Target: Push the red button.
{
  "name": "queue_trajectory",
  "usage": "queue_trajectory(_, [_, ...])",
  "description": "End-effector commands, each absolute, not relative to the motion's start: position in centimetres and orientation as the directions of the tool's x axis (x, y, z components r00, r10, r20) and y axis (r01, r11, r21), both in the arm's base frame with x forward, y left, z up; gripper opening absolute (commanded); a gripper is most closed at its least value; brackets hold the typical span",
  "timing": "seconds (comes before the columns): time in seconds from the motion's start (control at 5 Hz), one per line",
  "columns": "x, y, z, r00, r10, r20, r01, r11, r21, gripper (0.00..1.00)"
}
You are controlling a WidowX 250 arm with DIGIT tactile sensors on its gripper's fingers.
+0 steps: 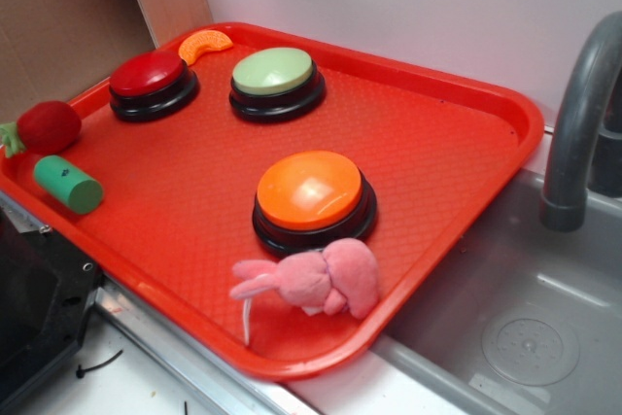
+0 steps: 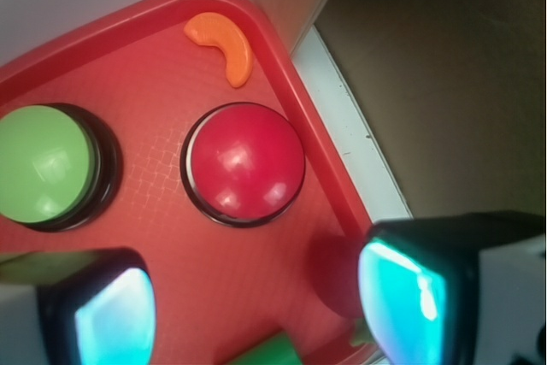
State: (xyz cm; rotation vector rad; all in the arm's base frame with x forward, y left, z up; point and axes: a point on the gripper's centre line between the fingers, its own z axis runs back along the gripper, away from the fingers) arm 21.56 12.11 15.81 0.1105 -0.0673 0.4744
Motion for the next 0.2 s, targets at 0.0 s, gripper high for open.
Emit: queue_trajectory(0.0, [21.22, 12.38, 18.18, 0.886, 0.430, 0.172, -0.451, 0.886, 0.107, 1.00])
